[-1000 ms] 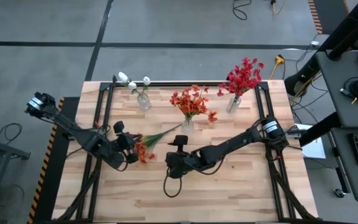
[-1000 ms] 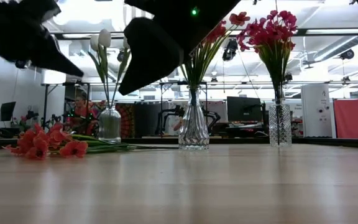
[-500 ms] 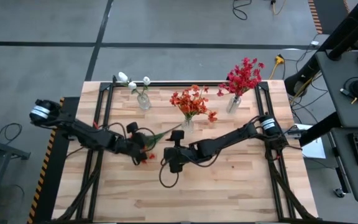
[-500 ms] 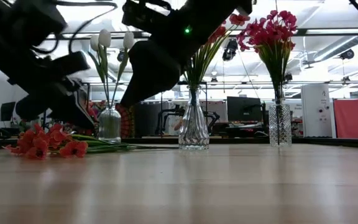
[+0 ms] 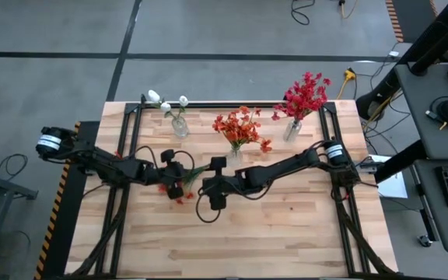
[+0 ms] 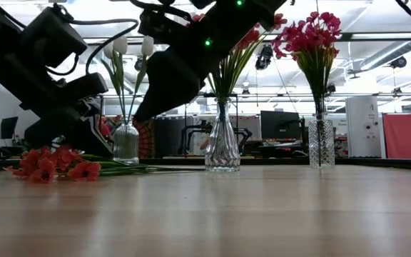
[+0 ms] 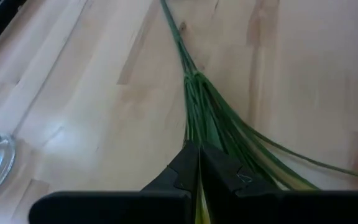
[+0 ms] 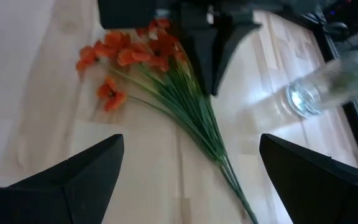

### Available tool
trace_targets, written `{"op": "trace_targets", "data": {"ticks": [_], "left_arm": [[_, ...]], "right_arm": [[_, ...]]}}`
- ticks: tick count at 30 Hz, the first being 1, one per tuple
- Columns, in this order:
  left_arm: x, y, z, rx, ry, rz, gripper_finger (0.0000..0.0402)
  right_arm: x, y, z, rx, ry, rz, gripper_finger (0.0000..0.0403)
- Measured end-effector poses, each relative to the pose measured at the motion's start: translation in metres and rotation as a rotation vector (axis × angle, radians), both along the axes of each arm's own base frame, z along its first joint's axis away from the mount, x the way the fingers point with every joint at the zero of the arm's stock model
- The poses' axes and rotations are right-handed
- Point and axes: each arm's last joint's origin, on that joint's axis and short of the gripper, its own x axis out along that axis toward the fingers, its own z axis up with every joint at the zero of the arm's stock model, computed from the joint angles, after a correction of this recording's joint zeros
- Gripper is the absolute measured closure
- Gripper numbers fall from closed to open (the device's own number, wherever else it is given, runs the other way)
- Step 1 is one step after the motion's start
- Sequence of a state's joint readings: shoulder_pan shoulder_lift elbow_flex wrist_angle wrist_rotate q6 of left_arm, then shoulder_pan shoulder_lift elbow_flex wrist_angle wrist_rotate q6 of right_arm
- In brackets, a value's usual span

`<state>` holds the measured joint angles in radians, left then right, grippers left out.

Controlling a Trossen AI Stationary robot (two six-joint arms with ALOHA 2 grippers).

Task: Sort flowers into vase by color
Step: Put the orange flowers into the bottom transparent vase

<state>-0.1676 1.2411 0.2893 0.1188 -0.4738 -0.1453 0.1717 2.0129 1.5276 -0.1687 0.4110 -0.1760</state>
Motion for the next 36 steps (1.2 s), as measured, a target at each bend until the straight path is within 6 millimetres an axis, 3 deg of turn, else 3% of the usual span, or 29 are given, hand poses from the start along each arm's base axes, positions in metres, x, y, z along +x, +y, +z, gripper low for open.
{"op": "trace_targets", "data": {"ticks": [4, 18, 36], "left_arm": [[0.000, 0.002, -0.001, 0.003, -0.010, -0.015, 0.0402], [-0.001, 0.002, -0.003, -0.021, -0.049, -0.037, 0.0402], [0.007, 0.000, -0.014, -0.045, -0.074, -0.052, 0.0402]], "right_arm": [[0.005, -0.003, -0.003, 0.006, -0.026, 0.026, 0.0036], [0.030, -0.028, -0.052, 0.026, 0.040, 0.006, 0.0036], [0.032, -0.039, -0.053, 0.013, 0.046, 0.000, 0.0036]]}}
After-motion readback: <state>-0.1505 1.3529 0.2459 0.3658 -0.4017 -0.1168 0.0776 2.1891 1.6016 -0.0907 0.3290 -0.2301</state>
